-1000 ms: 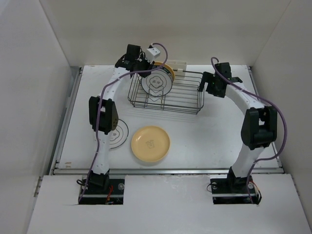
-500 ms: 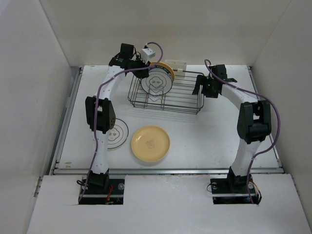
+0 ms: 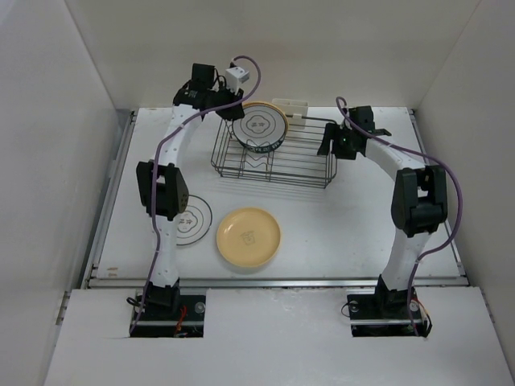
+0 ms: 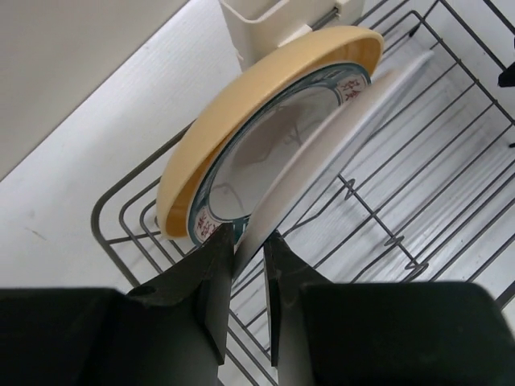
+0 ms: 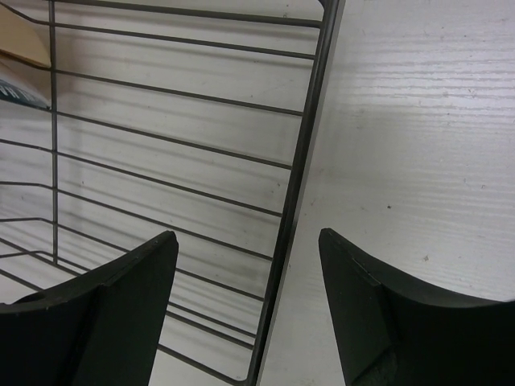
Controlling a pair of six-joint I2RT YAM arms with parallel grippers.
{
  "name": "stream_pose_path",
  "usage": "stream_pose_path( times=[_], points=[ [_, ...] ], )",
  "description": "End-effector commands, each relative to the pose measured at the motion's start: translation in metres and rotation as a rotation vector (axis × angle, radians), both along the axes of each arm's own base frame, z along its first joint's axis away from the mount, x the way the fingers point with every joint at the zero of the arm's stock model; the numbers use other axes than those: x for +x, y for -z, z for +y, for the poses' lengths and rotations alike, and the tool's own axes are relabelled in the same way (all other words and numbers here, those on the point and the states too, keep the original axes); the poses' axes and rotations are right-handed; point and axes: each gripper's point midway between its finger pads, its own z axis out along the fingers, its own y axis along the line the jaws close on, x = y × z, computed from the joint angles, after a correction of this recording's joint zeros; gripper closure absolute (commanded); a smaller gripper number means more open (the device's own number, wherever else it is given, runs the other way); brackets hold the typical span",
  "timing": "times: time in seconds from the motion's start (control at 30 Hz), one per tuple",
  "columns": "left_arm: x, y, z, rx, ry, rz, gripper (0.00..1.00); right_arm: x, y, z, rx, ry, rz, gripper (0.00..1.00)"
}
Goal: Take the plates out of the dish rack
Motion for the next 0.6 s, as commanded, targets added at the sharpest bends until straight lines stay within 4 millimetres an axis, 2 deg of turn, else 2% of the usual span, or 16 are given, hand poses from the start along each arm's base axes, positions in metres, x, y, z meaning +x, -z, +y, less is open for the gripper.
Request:
stream_pose_path(
  times=[0.0, 0.13, 0.23, 0.27, 0.4, 0.47, 0.5, 0.57],
  points=[
    [-0.018, -0.1, 0.001, -0.117, -0.06, -0.109, 1.0, 0.018, -0.004, 0.0, 0.009, -0.01, -0.046, 0.24],
    [-0.024, -0.114, 0.003, -0.132, -0.079, -0.116, 1.0, 0.017, -0.004, 0.002, 0.023, -0.011, -0.042, 0.25],
    [-0.027, -0.126, 0.009, -0.149, -0.108, -0.116, 1.0, 0.019, -0.011, 0.002, 0.025, -0.011, -0.061, 0.25],
    [-0.027, -0.135, 0.015, -0.16, -0.122, -0.129, 1.0, 0.02, -0.011, 0.0, 0.019, -0.005, -0.062, 0.25],
    [-0.032, -0.138, 0.019, -0.168, -0.127, -0.11, 1.0, 0.02, -0.016, -0.001, 0.013, 0.002, -0.074, 0.24],
    [-0.036, -0.142, 0.023, -0.189, -0.137, -0.091, 1.0, 0.02, -0.028, -0.001, 0.016, 0.002, -0.098, 0.2],
    [-0.039, -0.143, 0.019, -0.204, -0.121, -0.08, 1.0, 0.023, -0.031, -0.002, 0.011, 0.008, -0.108, 0.15],
    [-0.039, -0.15, 0.031, -0.217, -0.141, -0.084, 1.0, 0.023, -0.045, -0.004, 0.007, 0.016, -0.138, 0.13]
  ],
)
